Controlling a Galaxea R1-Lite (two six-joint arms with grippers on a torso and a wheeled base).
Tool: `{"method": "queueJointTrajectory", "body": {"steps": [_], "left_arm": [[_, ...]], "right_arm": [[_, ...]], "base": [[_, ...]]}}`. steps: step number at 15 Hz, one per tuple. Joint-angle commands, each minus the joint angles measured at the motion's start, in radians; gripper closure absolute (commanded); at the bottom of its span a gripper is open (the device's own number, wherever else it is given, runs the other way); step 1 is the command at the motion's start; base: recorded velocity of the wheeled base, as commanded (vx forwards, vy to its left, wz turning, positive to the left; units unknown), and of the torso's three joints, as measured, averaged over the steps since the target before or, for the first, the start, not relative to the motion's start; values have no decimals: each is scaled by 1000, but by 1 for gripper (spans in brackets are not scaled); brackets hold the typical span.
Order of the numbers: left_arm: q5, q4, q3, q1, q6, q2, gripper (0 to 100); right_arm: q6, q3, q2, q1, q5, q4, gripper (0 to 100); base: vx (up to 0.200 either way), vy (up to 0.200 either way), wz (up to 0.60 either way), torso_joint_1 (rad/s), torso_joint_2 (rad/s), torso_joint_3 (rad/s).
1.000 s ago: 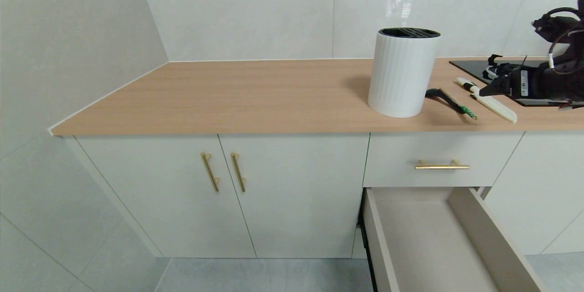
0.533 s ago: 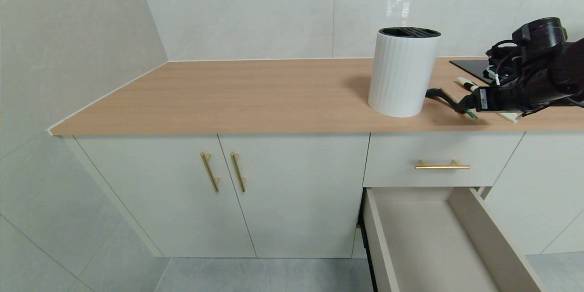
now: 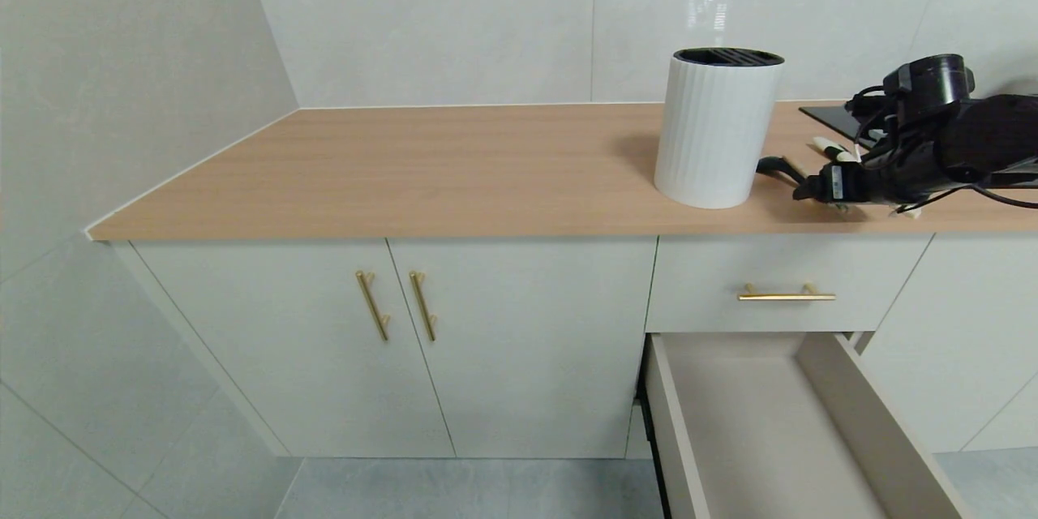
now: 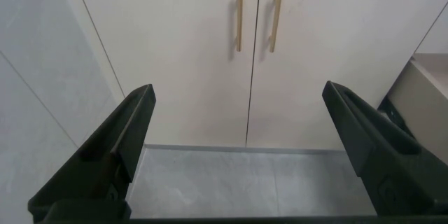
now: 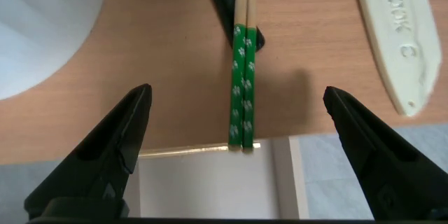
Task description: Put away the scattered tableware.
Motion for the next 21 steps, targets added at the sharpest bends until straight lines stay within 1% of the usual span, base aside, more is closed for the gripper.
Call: {"method": "queueJointTrajectory", "body": {"steps": [1, 9, 10, 16, 18, 21], "left_arm": [[1, 0, 0, 0, -1, 1, 0], [1, 0, 0, 0, -1, 1, 0], [1, 0, 0, 0, -1, 1, 0], [1, 0, 0, 0, -1, 1, 0], [1, 0, 0, 0, -1, 1, 0], [1, 0, 0, 0, -1, 1, 0]], "right_arm": [[2, -2, 15, -1, 0, -6, 0], [2, -11, 28, -5, 0, -7, 0], [2, -14, 33, -5, 0, -6, 100], [2, -15, 35, -5, 0, -4, 100], [11, -8, -1, -5, -23, -4, 100], [21, 58, -102, -5, -31, -6, 100]], "base": [[0, 0, 0, 0, 0, 0], [0, 0, 0, 0, 0, 0], [0, 0, 0, 0, 0, 0], [0, 0, 0, 0, 0, 0], [0, 0, 0, 0, 0, 0], [0, 0, 0, 0, 0, 0]]}}
